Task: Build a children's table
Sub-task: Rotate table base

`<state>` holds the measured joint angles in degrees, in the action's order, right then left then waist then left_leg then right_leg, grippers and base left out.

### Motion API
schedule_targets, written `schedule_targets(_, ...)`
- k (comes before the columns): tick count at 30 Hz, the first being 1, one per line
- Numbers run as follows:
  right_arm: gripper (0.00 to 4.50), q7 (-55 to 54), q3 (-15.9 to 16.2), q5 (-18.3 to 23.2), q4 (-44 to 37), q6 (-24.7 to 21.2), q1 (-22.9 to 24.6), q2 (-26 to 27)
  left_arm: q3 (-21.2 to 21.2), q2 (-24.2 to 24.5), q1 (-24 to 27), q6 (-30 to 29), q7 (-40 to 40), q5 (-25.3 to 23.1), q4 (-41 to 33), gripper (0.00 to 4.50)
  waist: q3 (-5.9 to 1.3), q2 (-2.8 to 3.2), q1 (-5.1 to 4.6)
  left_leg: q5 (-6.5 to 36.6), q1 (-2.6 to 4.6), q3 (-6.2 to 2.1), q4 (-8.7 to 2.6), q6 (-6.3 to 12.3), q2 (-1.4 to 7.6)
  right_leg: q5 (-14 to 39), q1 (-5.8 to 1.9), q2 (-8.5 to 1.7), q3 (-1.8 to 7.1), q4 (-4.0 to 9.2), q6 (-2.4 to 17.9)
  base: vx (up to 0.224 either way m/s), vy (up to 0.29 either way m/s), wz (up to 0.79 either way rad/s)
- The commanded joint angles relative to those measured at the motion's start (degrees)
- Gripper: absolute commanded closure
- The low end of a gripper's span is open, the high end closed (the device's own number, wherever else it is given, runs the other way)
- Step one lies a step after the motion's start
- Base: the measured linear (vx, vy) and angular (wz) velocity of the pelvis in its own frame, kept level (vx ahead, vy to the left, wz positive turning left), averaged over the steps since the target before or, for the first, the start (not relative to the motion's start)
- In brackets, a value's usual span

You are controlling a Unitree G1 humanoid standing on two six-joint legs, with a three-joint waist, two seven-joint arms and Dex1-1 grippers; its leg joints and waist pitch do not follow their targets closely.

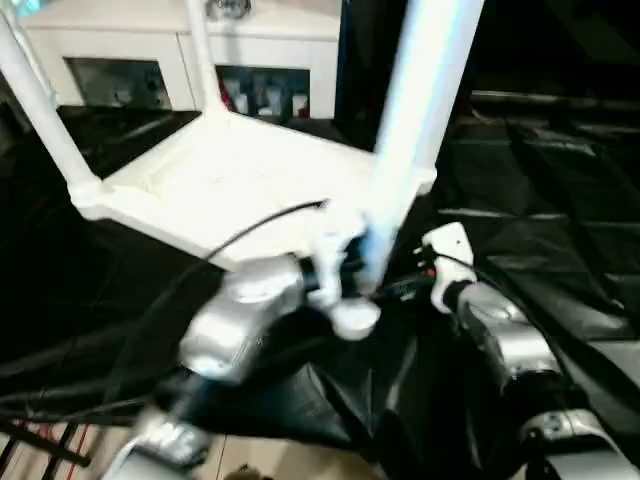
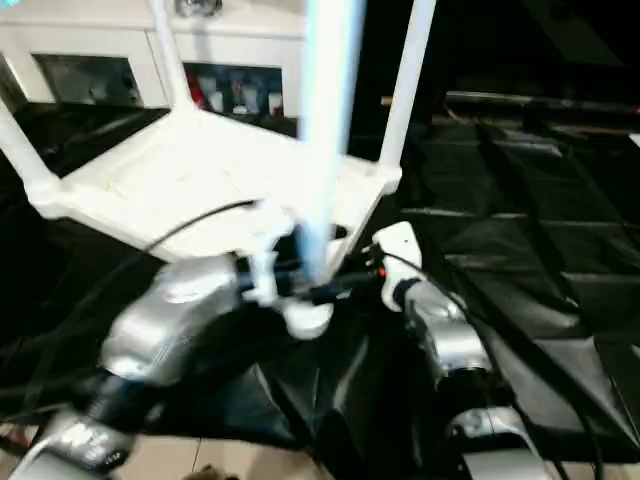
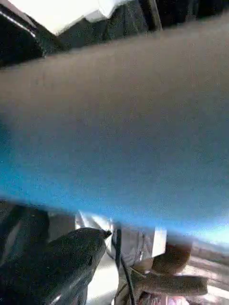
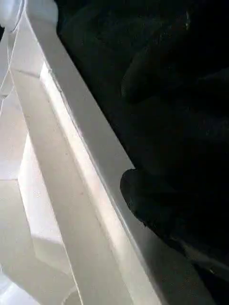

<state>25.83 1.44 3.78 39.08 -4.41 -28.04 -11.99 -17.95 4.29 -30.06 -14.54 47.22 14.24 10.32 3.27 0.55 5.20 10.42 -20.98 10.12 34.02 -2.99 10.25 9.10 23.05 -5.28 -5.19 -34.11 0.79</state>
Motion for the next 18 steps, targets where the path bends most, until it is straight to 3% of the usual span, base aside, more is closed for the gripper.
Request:
schedule_targets(1, 1.34, 2.7, 1.3, 0.6, -1.2, 0.0, -0.3, 1.3, -2.7, -2.2, -2.0, 1.4, 0.3, -0.5, 1.3, 0.02, -4.18, 0.15, 0.34, 13.3, 0.22, -0.91, -4.13, 0.87, 2.52, 12.2, -3.52, -3.55, 2.88, 3.71, 12.0, 0.000, 0.000, 0.00)
schedule_targets(9, 1.34, 4.0, 2.1, 0.8, -2.6, -0.3, 0.5, 2.0, -3.4, -6.6, -3.8, 4.0, 0.4, -0.5, 4.4, 0.02, -4.18, 0.04, 0.28, 13.0, 0.22, -0.87, -4.02, 2.04, 2.63, 11.6, -3.54, -3.58, 2.74, 3.80, 13.1, 0.000, 0.000, 0.00)
schedule_targets(18, 1.34, 8.3, 2.8, 2.0, -4.2, -1.5, 1.2, 2.6, -3.6, -8.8, -3.0, 5.4, 0.7, -0.6, 4.9, 0.02, -4.12, -0.12, 0.32, 13.0, 0.14, -0.86, -4.01, 2.80, 2.73, 12.2, -3.56, -3.64, 2.73, 3.94, 13.0, 0.000, 0.000, 0.00)
